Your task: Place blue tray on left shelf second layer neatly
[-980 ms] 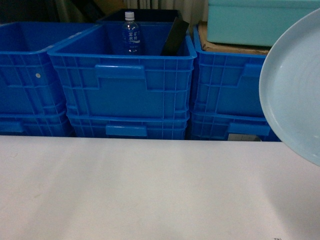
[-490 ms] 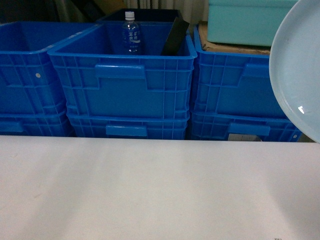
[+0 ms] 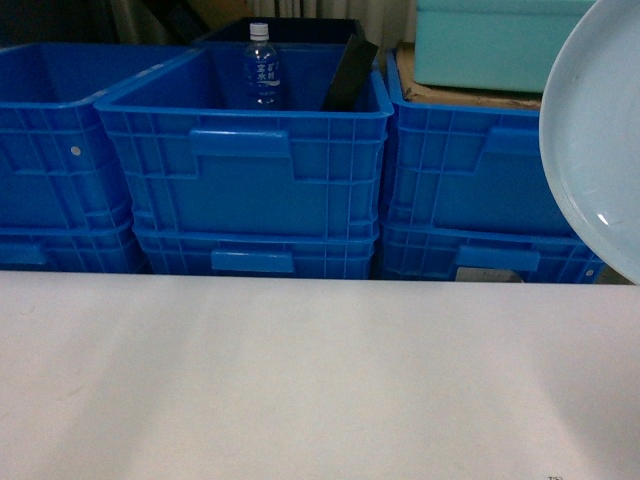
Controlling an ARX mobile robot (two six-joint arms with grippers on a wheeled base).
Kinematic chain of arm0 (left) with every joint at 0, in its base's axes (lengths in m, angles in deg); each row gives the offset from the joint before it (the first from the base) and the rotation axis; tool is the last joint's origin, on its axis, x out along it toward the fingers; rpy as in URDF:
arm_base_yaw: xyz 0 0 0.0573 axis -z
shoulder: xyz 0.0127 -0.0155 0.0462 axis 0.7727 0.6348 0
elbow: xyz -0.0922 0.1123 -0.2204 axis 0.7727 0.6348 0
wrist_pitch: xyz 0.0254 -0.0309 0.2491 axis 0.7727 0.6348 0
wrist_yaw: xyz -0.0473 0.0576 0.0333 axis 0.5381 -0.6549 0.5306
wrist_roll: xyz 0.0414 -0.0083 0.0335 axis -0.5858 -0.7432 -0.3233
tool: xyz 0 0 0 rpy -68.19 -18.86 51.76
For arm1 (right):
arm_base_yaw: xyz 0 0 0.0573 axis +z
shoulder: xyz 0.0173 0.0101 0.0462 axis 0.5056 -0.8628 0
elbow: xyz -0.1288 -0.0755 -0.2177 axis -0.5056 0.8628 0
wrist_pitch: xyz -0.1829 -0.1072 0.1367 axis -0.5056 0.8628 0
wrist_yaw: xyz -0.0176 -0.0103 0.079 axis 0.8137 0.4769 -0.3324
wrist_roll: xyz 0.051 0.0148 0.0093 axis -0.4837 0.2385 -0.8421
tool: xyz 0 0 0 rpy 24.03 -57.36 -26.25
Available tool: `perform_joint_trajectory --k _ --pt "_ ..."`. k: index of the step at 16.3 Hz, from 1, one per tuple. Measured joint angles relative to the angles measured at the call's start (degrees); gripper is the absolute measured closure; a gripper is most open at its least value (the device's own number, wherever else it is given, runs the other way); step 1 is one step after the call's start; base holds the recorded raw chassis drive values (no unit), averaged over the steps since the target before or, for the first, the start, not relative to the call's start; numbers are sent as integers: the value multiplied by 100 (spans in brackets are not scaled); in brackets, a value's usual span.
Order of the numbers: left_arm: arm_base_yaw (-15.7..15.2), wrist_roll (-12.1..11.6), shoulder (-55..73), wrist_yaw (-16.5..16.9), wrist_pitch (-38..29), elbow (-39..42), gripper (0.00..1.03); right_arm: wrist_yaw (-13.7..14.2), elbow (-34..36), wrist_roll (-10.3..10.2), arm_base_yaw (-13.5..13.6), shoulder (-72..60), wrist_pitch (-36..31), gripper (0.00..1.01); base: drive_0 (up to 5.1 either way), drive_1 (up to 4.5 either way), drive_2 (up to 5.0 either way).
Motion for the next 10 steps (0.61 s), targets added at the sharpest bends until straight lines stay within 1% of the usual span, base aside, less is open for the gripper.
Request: perform_joint_trajectory --k 1,7,10 --pt "0 0 0 0 -2 0 5 0 0 0 0 0 0 99 0 0 0" --pt "2 0 0 -11 9 0 5 -22 0 -13 31 2 -9 99 476 -357 -137" --pt "-2 0 0 -15 2 0 5 -17 0 -11 31 -2 2 99 295 -536 -319"
